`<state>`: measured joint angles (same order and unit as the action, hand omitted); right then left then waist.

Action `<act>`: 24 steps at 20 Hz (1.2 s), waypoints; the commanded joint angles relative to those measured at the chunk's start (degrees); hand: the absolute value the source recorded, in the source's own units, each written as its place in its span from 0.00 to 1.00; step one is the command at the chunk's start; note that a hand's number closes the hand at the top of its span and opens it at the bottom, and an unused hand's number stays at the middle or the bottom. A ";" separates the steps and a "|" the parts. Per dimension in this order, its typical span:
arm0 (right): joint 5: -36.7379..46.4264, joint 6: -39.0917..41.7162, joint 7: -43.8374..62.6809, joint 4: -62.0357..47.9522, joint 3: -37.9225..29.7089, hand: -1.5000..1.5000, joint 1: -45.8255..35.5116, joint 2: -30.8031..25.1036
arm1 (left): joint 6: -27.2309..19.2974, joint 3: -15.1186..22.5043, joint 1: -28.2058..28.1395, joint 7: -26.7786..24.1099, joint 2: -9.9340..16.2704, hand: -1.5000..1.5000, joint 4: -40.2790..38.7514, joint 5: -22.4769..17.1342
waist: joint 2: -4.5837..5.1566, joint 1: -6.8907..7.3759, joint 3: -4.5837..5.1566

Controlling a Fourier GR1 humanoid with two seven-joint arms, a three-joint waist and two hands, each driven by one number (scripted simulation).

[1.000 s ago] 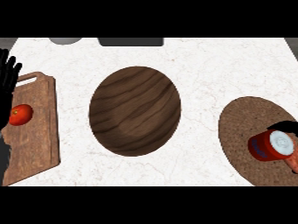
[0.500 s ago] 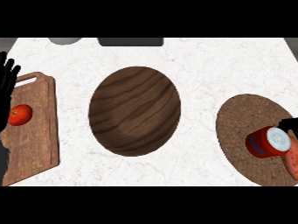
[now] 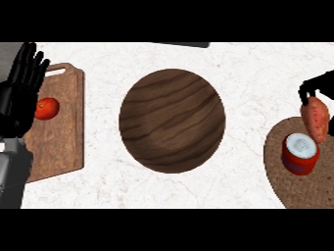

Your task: Pick the sweet potato from the placemat and place it in the bowl

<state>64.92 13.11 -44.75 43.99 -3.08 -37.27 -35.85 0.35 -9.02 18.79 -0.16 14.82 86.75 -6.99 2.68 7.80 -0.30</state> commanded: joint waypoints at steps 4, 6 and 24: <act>-0.48 -4.60 -4.46 -10.29 -3.28 1.00 -13.73 -1.61 | 0.16 0.35 1.29 0.03 0.00 0.50 -1.20 0.31 | 0.41 0.73 -0.09; -1.30 -5.03 -8.92 -13.17 -4.12 1.00 -15.85 -3.05 | -0.41 -0.16 1.60 -0.11 -0.08 0.50 -2.26 0.45 | 0.02 -0.83 -0.03; -17.39 20.42 -16.98 -24.56 -7.32 1.00 -39.46 2.34 | -1.27 -1.39 0.00 1.23 0.98 0.50 -1.06 0.81 | -2.18 -3.58 0.28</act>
<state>49.86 19.37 -54.57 21.49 -10.44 -72.09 -35.03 -0.67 -10.58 19.09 0.07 15.44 84.38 -6.50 1.12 4.64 -0.06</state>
